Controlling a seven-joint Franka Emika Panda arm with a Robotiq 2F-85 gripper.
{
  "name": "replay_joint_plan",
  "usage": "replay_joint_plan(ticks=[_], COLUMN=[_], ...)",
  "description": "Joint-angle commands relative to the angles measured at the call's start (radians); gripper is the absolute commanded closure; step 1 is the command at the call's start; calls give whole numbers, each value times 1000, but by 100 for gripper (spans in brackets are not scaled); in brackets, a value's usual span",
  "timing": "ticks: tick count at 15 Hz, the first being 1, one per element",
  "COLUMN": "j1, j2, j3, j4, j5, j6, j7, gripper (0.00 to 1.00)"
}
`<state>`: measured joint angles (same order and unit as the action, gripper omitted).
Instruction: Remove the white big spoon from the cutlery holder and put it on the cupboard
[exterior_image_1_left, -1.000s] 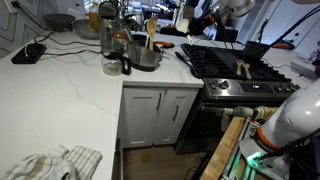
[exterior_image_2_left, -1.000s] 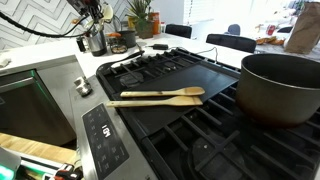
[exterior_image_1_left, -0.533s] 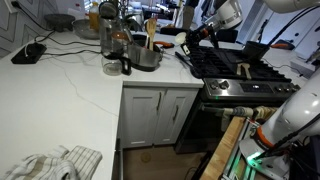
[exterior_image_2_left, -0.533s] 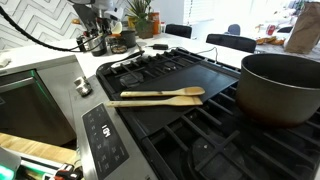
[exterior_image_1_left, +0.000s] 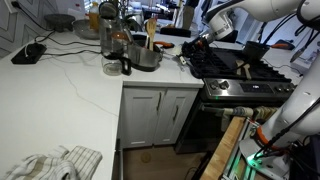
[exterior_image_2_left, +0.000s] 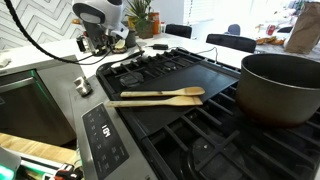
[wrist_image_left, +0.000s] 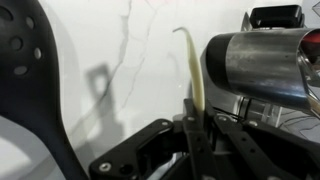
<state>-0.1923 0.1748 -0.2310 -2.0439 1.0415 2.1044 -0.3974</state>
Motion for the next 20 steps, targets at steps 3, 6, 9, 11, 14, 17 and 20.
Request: replay_joint_plan(ticks=[3,6,9,11,14,17,20], j1=[-36,-40,-42,-44,-46,-47,-46], j2=[106,150,186,202,219,225,227], j3=[29,43,55,61,66,68,69], j4=[62,97,131,148,170,185,192], j5=[26,17,11,6,2,-1,-5], j6=[-44,-56,-72,-80,-94,-104,-107], j7=[-13,-3,4,10,17,24,28], gripper=[98,98,98,98,78,52,38])
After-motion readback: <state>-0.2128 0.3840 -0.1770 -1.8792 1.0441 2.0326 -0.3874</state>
